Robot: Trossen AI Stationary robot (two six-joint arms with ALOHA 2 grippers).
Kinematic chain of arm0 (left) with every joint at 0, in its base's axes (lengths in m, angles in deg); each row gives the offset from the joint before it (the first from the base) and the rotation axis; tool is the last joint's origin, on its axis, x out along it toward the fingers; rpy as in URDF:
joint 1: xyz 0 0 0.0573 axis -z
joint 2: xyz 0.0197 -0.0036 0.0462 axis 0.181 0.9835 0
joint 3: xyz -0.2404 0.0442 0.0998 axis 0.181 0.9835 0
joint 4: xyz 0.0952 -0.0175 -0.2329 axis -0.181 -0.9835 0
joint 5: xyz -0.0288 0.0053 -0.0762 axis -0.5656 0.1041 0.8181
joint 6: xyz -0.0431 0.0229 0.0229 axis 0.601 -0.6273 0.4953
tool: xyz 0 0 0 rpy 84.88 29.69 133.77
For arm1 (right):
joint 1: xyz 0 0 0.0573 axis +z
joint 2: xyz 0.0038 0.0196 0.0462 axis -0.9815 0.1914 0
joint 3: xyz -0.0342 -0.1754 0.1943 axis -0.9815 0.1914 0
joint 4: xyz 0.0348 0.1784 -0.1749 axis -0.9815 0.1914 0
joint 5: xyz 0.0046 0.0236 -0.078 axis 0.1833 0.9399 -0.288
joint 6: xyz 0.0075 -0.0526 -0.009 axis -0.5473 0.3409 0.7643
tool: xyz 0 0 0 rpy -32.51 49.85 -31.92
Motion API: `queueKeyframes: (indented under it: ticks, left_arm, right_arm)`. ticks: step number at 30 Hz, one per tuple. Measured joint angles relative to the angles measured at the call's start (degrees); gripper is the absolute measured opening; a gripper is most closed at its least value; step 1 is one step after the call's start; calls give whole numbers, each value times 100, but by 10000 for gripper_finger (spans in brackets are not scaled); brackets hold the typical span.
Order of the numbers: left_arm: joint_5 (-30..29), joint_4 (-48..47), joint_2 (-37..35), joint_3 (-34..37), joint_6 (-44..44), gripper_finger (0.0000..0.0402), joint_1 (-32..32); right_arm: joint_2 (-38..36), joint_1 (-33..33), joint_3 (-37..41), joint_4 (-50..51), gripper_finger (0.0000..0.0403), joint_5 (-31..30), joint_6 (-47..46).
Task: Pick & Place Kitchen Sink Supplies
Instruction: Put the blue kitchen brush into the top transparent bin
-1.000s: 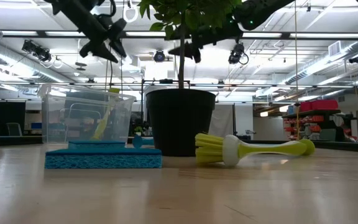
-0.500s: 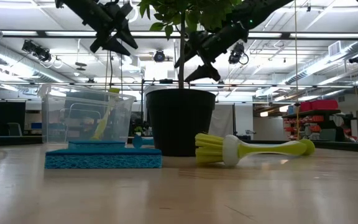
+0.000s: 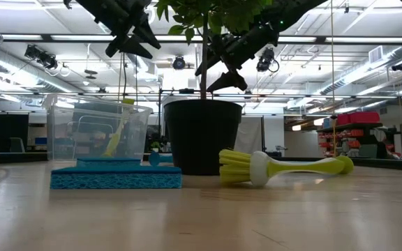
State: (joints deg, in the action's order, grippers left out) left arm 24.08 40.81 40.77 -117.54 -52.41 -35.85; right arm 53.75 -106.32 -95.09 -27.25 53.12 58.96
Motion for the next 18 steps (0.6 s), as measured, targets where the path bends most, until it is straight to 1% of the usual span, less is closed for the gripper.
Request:
queueKeyframes:
  ticks: [6, 9, 11, 18]
  left_arm:
    - [-102, -113, 468, 0, 420, 195, 275]
    - [-165, -95, 761, 0, 496, 195, 388]
    - [-236, -108, 955, 0, 498, 195, 446]
    - [-268, -97, 1594, 0, 498, 195, 615]
  right_arm:
    - [-1, -37, 2, 2, 285, 34, -20]
    - [-104, -134, 9, 11, 285, 329, 2]
    - [-229, -187, 9, -8, 285, 439, 61]
    - [-937, -296, 9, -9, 285, 435, 519]
